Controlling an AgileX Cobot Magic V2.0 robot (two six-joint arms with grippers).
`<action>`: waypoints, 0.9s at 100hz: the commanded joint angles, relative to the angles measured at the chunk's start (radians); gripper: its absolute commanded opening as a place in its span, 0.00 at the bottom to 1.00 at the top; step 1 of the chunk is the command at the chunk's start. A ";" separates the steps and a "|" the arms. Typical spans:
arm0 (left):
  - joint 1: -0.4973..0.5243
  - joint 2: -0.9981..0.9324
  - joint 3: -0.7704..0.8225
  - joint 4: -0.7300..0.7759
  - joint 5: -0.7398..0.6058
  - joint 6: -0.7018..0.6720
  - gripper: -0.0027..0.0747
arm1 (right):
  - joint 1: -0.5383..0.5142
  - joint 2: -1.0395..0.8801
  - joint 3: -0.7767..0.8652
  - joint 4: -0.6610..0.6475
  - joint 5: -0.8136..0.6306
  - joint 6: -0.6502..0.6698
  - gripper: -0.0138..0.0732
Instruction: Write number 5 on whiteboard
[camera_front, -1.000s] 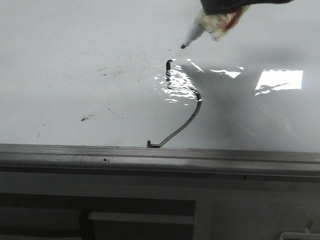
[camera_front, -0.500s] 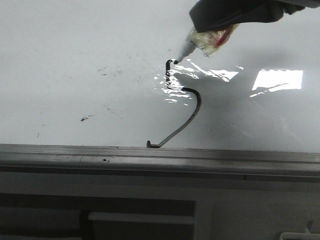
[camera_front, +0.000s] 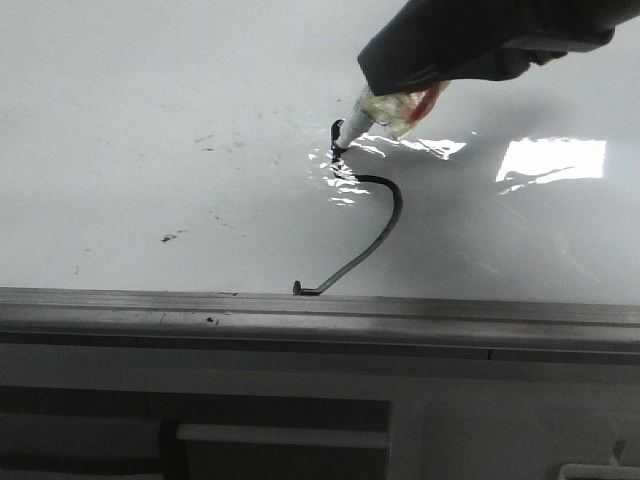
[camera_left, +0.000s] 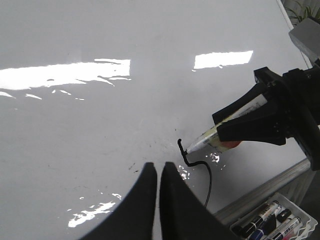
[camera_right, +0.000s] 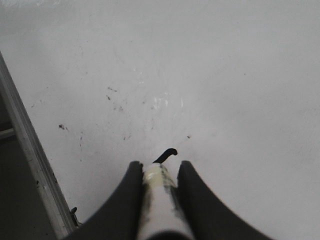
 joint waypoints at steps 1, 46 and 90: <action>0.002 0.006 -0.026 0.005 -0.006 -0.005 0.01 | -0.004 0.002 -0.032 -0.001 -0.084 -0.009 0.10; 0.002 0.006 -0.026 0.005 -0.006 -0.005 0.01 | -0.119 -0.017 -0.032 -0.001 -0.026 -0.009 0.10; 0.002 0.006 -0.026 0.005 -0.005 -0.005 0.01 | -0.178 -0.062 -0.037 0.000 0.053 -0.009 0.10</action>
